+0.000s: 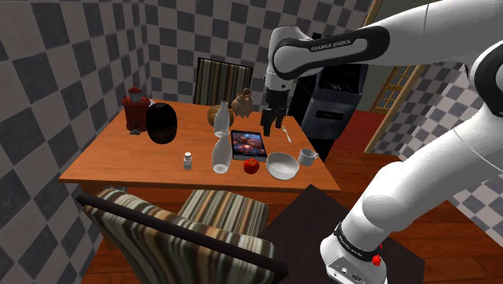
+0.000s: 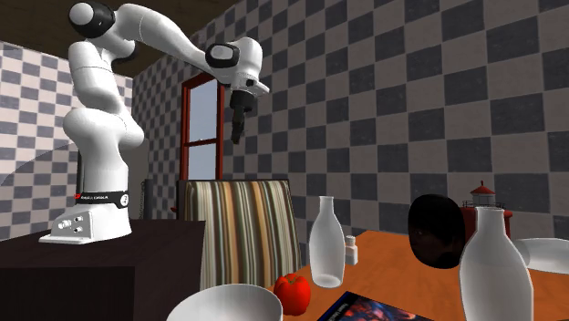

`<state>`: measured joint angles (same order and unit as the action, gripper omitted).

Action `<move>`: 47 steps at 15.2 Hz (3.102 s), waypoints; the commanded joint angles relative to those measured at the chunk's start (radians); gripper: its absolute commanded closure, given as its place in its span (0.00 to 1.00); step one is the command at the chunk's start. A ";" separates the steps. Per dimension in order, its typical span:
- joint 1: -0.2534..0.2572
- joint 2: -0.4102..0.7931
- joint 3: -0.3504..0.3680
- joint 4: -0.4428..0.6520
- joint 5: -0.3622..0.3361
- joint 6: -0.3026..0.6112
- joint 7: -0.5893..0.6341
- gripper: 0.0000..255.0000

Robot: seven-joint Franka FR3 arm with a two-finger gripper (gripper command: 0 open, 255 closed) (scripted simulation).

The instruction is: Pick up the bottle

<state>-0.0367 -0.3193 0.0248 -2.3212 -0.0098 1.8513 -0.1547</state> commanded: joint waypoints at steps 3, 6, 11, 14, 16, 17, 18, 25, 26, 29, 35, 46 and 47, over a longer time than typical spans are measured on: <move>-0.005 0.170 -0.001 0.101 -0.007 0.076 0.005 0.00; -0.009 0.286 -0.004 0.181 -0.013 0.117 0.006 0.00; -0.015 0.479 -0.010 0.340 -0.020 0.159 0.007 0.00; -0.017 0.596 -0.014 0.453 -0.022 0.168 0.007 0.00; -0.019 0.675 -0.016 0.536 -0.024 0.168 0.007 0.00; -0.020 0.715 -0.017 0.580 -0.024 0.166 0.007 0.00; -0.021 0.756 -0.018 0.626 -0.024 0.162 0.006 0.00; -0.027 1.055 -0.025 1.009 -0.024 0.089 0.002 0.00; -0.027 1.061 -0.025 1.005 -0.024 0.099 0.002 0.00; -0.027 1.079 -0.025 0.994 -0.024 0.128 0.003 0.00; -0.028 1.104 -0.025 0.990 -0.025 0.158 0.003 1.00; -0.027 1.090 -0.025 0.990 -0.025 0.142 0.004 1.00; -0.027 1.083 -0.025 0.993 -0.025 0.133 0.003 1.00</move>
<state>-0.0639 0.7645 -0.0001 -1.3411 -0.0345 1.9980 -0.1507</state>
